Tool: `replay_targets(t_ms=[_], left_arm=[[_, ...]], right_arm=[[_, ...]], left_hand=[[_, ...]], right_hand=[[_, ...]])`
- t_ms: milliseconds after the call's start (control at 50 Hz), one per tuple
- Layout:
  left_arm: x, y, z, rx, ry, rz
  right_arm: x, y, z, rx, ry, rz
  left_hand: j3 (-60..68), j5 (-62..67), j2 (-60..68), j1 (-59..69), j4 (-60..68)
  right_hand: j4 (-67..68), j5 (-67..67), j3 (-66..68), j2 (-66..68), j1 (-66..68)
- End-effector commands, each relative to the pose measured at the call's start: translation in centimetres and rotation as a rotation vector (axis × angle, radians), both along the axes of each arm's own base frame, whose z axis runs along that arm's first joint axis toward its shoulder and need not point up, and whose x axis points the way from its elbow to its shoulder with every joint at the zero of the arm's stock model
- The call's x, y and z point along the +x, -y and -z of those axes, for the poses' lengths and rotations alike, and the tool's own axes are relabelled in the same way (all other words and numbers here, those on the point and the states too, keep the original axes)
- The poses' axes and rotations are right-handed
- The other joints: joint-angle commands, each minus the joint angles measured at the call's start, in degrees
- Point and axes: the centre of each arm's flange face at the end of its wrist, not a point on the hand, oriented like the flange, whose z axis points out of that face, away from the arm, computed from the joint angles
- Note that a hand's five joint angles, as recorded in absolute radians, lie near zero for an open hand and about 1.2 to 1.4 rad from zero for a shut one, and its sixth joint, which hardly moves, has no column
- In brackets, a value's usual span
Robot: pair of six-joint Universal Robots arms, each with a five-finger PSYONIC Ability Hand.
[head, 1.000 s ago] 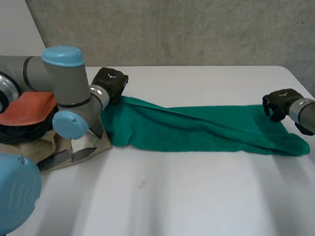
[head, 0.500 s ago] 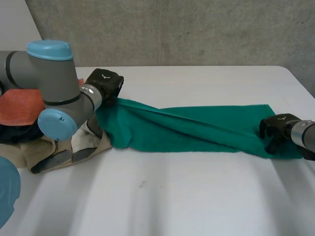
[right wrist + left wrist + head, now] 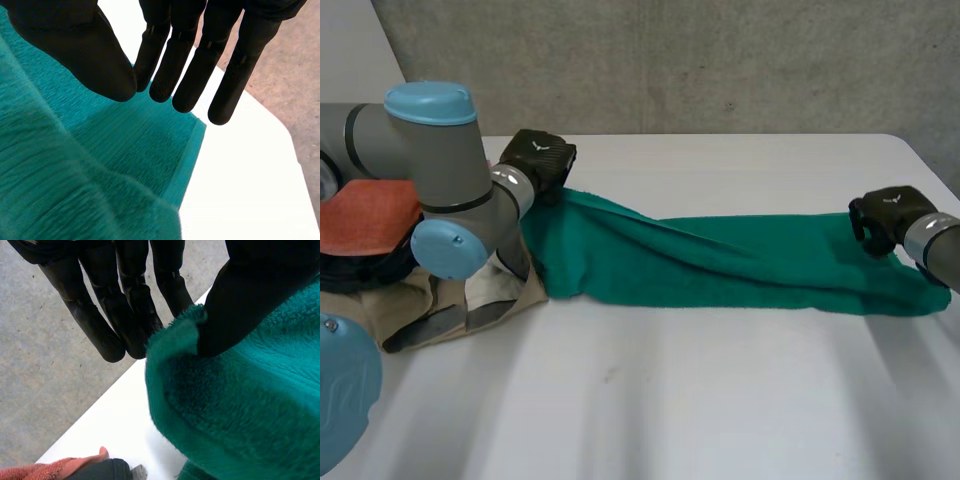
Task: Fold the laundry.
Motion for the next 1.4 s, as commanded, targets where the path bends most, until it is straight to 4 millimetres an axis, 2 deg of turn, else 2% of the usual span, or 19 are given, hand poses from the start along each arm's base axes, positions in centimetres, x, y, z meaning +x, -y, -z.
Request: replay_targets(t_ms=[20,100,160,300,460,500,540,560,680,860,920,980,1140,1240,1280,1300,1320,1340,1400], left_arm=[[0.0,-0.1,0.8,0.021,0.007,-0.005],[0.4,-0.2,1.0,0.034,0.016,-0.005],[0.3,-0.3,1.0,0.038,0.017,-0.001],[0.4,-0.6,1.0,0.046,0.016,-0.002],[0.4,-0.6,1.3,0.054,0.020,0.000],[0.4,-0.6,1.4,0.054,0.020,0.000],[0.4,-0.5,1.4,0.054,0.020,-0.002],[0.4,-0.4,1.4,0.052,0.020,-0.001],[0.2,-0.2,1.3,0.037,0.017,0.001],[-0.3,1.5,-0.4,-0.069,-0.032,-0.006],[-0.5,2.0,-0.1,-0.082,-0.036,-0.004],[-0.8,2.5,0.9,-0.083,-0.036,0.002],[-1.2,4.5,4.8,-0.097,0.011,-0.032],[-1.3,5.3,5.2,-0.152,0.054,-0.056],[-1.4,5.5,5.2,-0.169,0.058,-0.057],[-1.5,5.5,5.1,-0.176,0.054,-0.053],[-1.7,5.4,5.0,-0.179,0.052,-0.046],[-2.1,5.0,5.1,-0.178,0.058,-0.025],[-2.9,4.2,5.2,-0.176,0.064,0.004]], right_arm=[[-0.5,-0.1,0.2,0.057,0.011,0.033],[-1.4,-0.7,0.3,0.111,0.006,0.047],[-1.7,-1.0,0.4,0.139,-0.016,0.041],[-2.3,-2.6,1.0,0.229,-0.060,0.031],[-2.5,-3.1,2.5,0.228,-0.079,0.021],[-2.7,-2.8,2.8,0.207,-0.079,0.031],[-2.8,-2.7,2.9,0.192,-0.079,0.035],[-2.8,-2.4,2.9,0.170,-0.077,0.039],[-2.6,-1.2,2.0,0.069,-0.068,0.053],[-0.5,1.6,-2.1,-0.127,-0.005,0.034],[-0.2,2.7,-2.4,-0.170,0.025,0.037],[0.2,4.5,-2.0,-0.234,0.052,0.034],[0.4,8.4,1.3,-0.326,0.020,0.042],[0.4,9.7,3.2,-0.345,-0.025,0.038],[0.7,10.0,4.0,-0.344,-0.051,0.027],[0.8,10.0,4.4,-0.337,-0.058,0.022],[1.1,9.9,4.6,-0.329,-0.067,0.016],[1.3,9.8,4.9,-0.311,-0.085,0.017],[1.3,9.6,5.1,-0.286,-0.102,0.034]], left_hand=[[11.5,13.4,11.3,14.0,11.6],[11.5,13.4,11.3,14.0,11.6],[11.5,13.4,11.3,14.0,11.6],[11.5,13.4,11.3,14.0,11.6],[11.5,13.4,11.3,14.0,11.6],[11.5,13.4,11.3,14.0,11.6],[11.5,13.4,11.3,14.0,11.6],[11.5,13.4,11.3,14.0,11.6],[11.5,13.4,11.3,14.0,11.6],[11.5,13.4,11.3,14.0,11.6],[11.5,13.4,11.3,14.0,11.6],[11.5,13.4,11.3,14.0,11.6],[11.5,13.4,11.3,14.0,11.6],[11.5,13.4,11.3,14.0,11.6],[-3.7,-1.7,-3.9,-1.2,-3.6],[-18.3,-16.3,-18.5,-15.8,-18.2],[-36.1,-34.1,-36.3,-33.6,-36.0],[-58.5,-56.6,-58.7,-56.0,-58.4],[-58.5,-56.6,-58.7,-56.0,-58.4]], right_hand=[[11.6,11.2,12.1,12.7,26.5],[11.6,11.2,12.1,12.7,26.5],[-12.1,-12.5,-11.6,-11.0,2.8],[-26.3,-26.7,-25.8,-25.2,-11.4],[-20.6,-21.0,-20.1,-19.5,-5.7],[-14.6,-15.0,-14.0,-13.5,0.3],[1.2,0.8,1.7,2.3,16.1],[11.5,11.1,12.0,12.6,26.4],[11.6,11.2,12.1,12.7,26.5],[11.6,11.2,12.1,12.7,26.5],[11.6,11.2,12.1,12.7,26.5],[11.6,11.2,12.1,12.7,26.5],[11.6,11.2,12.1,12.7,26.5],[11.6,11.2,12.1,12.7,26.5],[11.6,11.2,12.1,12.7,26.5],[-2.4,-2.8,-1.9,-1.4,12.5],[-23.9,-24.3,-23.4,-22.8,-9.0],[-58.4,-58.8,-57.9,-57.3,-43.5],[-58.4,-58.8,-57.9,-57.3,-43.5]])
